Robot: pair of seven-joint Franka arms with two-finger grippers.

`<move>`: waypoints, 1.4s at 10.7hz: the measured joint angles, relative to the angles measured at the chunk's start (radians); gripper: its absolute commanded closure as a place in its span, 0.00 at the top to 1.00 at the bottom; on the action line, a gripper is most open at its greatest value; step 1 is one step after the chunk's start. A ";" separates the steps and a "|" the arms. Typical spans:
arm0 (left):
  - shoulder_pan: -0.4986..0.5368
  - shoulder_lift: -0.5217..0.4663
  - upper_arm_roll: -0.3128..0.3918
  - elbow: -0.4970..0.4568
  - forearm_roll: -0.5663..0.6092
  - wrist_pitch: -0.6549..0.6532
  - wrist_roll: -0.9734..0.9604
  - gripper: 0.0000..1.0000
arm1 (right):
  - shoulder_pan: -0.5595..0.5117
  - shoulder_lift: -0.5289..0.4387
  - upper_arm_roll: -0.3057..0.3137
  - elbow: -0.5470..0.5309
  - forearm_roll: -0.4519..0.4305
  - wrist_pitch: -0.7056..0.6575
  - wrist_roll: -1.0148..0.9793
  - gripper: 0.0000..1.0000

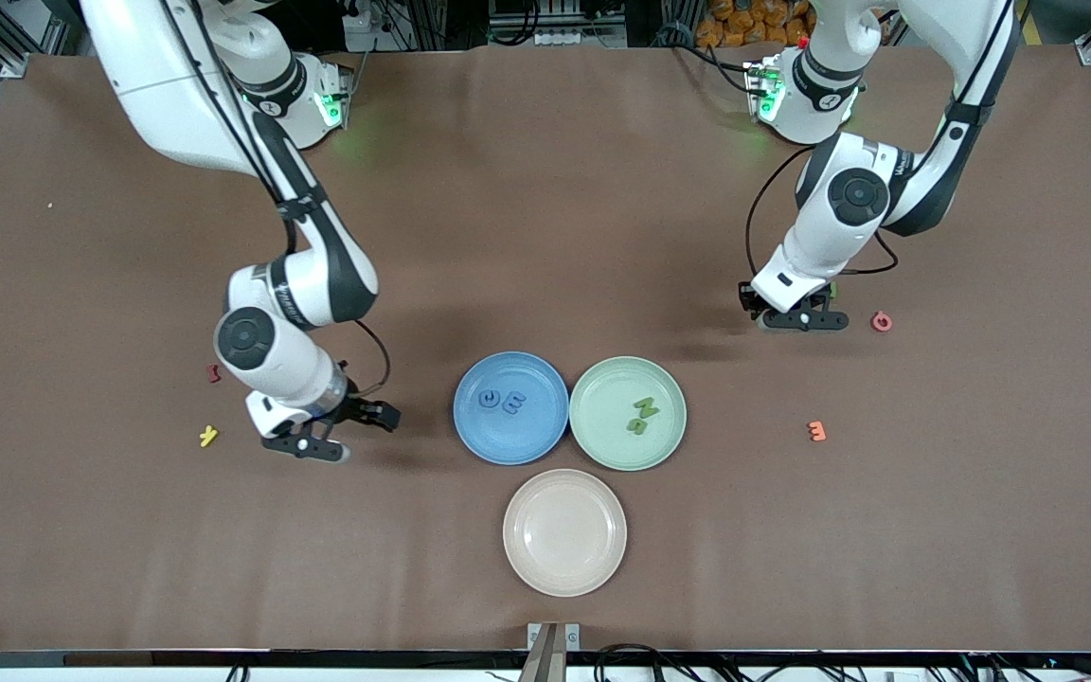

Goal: Sort letters by color into matching plates
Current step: 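Drop the B with the left gripper while the right gripper reaches the x, then grasp the x with the right gripper while the left gripper grasps the p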

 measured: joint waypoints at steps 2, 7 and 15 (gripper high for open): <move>-0.005 0.049 0.000 0.119 -0.001 -0.070 0.000 0.00 | -0.057 -0.066 -0.006 -0.102 -0.003 -0.014 -0.142 1.00; -0.098 0.270 0.008 0.362 -0.001 -0.078 -0.053 0.00 | -0.210 -0.210 -0.011 -0.315 -0.062 -0.014 -0.436 1.00; -0.213 0.441 0.010 0.585 -0.001 -0.081 -0.141 1.00 | -0.344 -0.249 -0.049 -0.432 -0.101 0.079 -0.044 1.00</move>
